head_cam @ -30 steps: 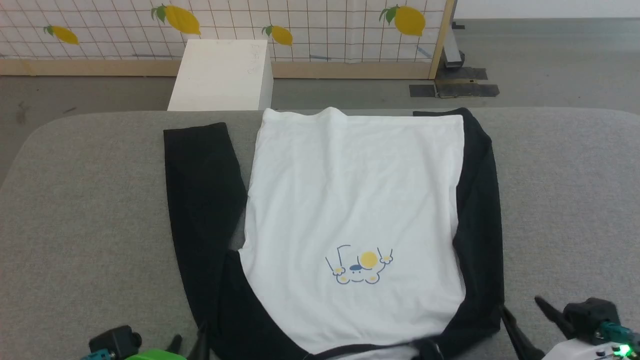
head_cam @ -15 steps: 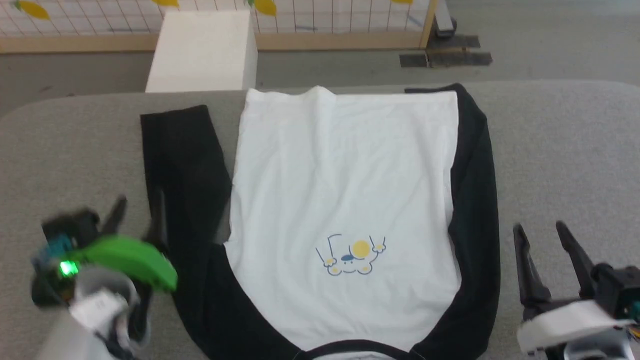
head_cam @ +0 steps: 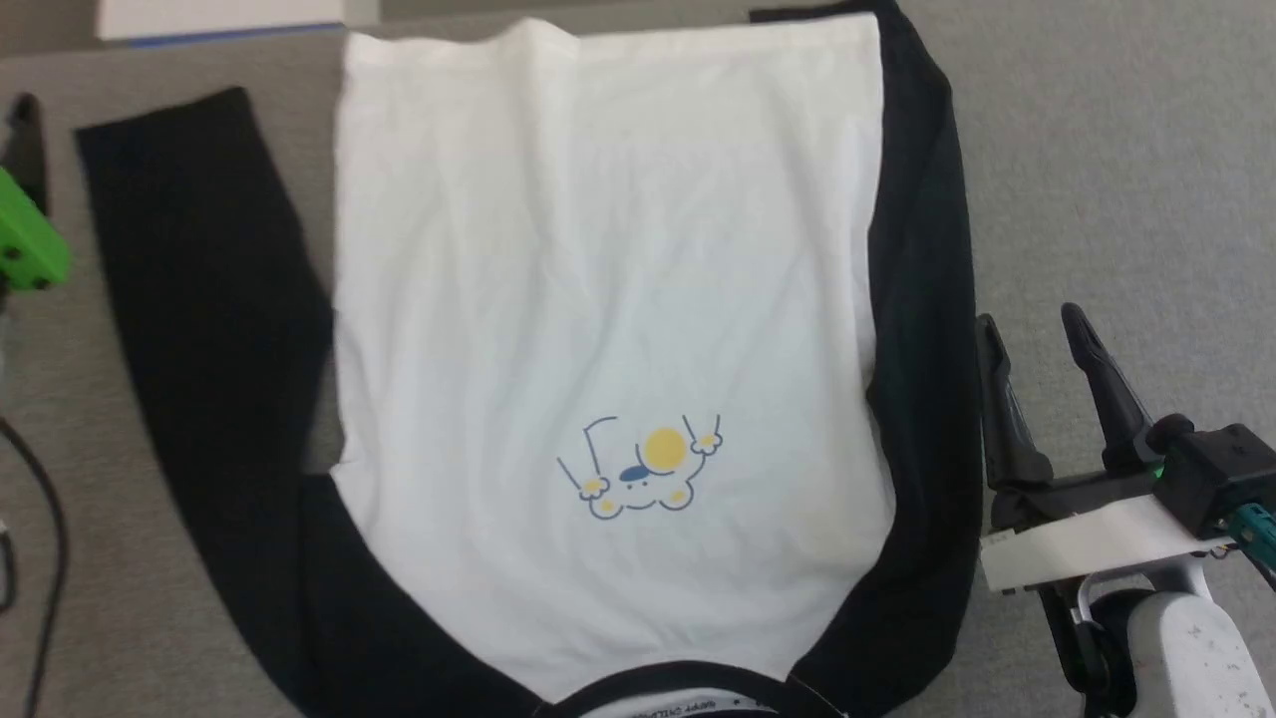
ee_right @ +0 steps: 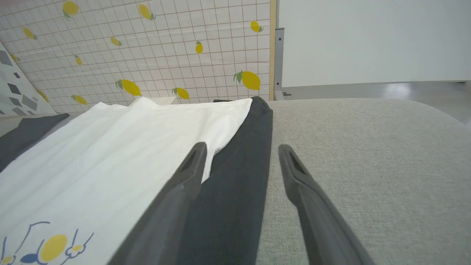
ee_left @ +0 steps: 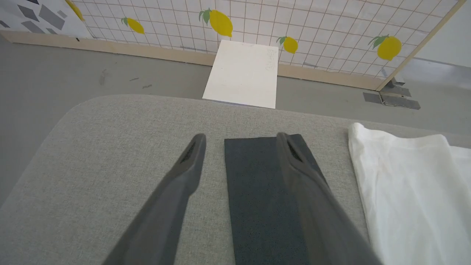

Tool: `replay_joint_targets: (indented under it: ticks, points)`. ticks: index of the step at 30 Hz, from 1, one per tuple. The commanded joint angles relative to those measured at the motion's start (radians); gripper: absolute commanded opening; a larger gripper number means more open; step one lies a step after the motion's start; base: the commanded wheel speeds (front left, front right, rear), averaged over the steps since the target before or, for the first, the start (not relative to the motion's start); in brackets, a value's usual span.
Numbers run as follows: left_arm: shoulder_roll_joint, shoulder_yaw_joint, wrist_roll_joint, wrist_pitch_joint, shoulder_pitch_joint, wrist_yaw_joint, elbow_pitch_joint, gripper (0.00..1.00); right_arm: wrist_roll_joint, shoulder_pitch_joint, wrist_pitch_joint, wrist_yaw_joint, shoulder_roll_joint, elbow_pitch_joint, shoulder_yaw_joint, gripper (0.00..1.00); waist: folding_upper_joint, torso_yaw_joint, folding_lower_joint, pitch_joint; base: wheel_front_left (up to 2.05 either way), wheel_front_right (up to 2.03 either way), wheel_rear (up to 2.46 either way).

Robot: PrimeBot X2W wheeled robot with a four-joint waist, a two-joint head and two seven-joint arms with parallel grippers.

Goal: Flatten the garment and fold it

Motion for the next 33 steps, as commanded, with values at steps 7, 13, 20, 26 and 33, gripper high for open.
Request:
replay_joint_targets:
  ticks: [7,13,20,26,33]
  points:
    - [0.058,0.052,-0.047,0.155,-0.052,0.09,0.016,1.0,0.034,-0.049,-0.046,-0.002,0.002,0.024,0.023,1.0,0.0,-0.133,-0.0001,0.167,0.0,0.0,0.0]
    - [0.098,0.062,-0.045,0.247,-0.02,0.153,0.01,1.0,0.042,-0.069,-0.06,-0.002,0.002,0.029,0.034,1.0,0.0,-0.15,-0.0001,0.189,0.0,0.0,0.0]
    - [0.107,0.06,-0.049,0.321,0.043,0.212,0.023,0.0,0.042,-0.07,-0.065,-0.002,0.002,0.039,0.036,1.0,0.0,-0.153,-0.0001,0.181,0.0,0.0,0.0]
    - [0.095,0.092,-0.032,0.187,0.091,0.218,0.011,0.0,0.027,-0.062,-0.055,-0.002,0.002,0.039,0.021,1.0,0.0,-0.127,-0.0001,0.134,0.0,0.0,0.0]
    - [0.073,0.165,-0.021,-0.06,0.178,0.194,-0.004,0.0,0.014,-0.028,-0.036,-0.002,0.002,0.035,-0.002,1.0,0.0,-0.066,-0.0001,0.005,0.0,0.0,0.0]
